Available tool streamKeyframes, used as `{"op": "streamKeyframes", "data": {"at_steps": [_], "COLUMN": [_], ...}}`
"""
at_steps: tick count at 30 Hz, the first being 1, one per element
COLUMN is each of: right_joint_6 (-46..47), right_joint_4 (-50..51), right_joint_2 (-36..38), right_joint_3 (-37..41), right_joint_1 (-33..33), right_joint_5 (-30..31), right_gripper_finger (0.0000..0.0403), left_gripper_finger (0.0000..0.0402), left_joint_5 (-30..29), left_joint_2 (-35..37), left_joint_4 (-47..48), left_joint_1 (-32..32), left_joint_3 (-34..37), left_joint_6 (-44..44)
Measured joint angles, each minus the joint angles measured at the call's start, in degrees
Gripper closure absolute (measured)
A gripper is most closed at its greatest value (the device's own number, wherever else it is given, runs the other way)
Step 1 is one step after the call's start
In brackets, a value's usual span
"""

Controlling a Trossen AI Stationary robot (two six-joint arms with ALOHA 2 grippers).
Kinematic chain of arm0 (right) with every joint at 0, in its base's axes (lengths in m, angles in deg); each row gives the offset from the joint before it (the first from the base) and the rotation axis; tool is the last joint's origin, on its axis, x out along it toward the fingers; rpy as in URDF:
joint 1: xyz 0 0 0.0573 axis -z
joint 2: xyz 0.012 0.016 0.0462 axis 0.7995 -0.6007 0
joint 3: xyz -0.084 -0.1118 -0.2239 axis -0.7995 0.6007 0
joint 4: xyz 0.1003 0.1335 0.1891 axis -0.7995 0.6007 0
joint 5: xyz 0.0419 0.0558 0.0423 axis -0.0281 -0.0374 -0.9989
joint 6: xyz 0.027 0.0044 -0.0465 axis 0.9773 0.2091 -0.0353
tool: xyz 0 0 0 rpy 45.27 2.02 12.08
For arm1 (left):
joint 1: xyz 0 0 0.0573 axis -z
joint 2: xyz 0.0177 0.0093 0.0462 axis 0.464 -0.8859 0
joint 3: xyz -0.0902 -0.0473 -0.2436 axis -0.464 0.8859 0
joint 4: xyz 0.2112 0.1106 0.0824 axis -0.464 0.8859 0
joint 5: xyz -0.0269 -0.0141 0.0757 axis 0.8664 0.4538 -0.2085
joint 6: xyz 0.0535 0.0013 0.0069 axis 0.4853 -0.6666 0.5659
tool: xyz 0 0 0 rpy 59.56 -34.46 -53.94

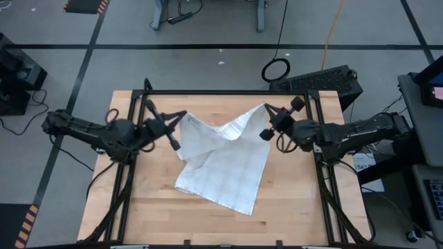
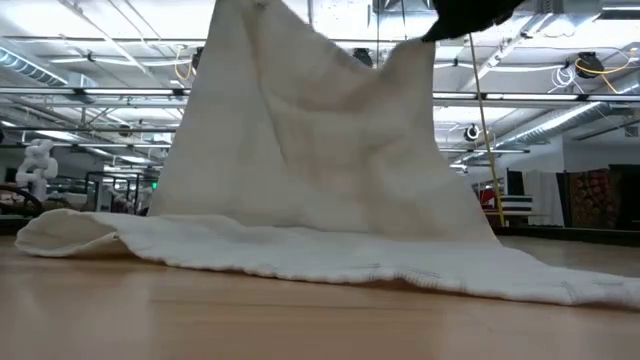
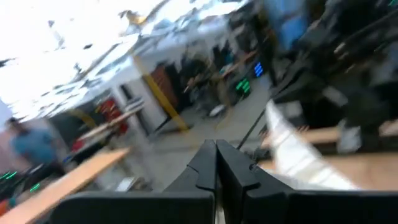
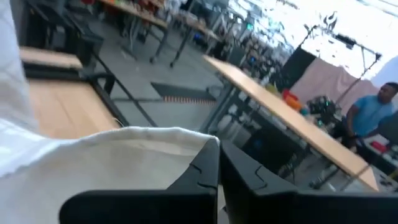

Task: Roll towel
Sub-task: Roll the white kitchen towel

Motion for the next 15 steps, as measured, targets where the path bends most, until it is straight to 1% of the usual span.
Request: {"op": "streamKeyframes", "data": {"at_steps": [3,5,7,9,11,15], "right_joint_6": [-3.49,-5.82,-9.66,-14.53,-19.26,-25.86], "right_joint_4": [-2.73,-4.57,-8.37,-12.55,-17.12,-24.35], "right_joint_2": [2.26,4.00,5.09,5.75,6.06,6.33], "right_joint_3": [-0.01,-0.01,-0.03,-0.03,-0.03,-0.03], "right_joint_1": [0.00,0.11,1.16,2.83,4.75,10.19], "right_joint_5": [-1.05,-1.05,-1.22,-1.24,-2.42,-7.12], "right_gripper_finger": [0.0403,0.0403,0.0403,0.0403,0.0403,0.0403], "left_gripper_finger": [0.0400,0.0400,0.0400,0.0400,0.0400,0.0400], "left_joint_5": [2.52,2.62,2.62,3.35,6.18,16.45], "left_joint_2": [1.02,1.15,1.13,1.09,0.76,-0.89], "left_joint_4": [-0.40,-0.34,-0.32,-0.17,-0.34,-0.16], "left_joint_1": [-0.18,-1.35,-4.02,-7.90,-12.91,-24.17], "left_joint_3": [-2.56,-4.28,-6.15,-8.24,-10.24,-12.73], "left_joint_6": [0.70,3.80,7.32,9.12,9.28,5.31]}}
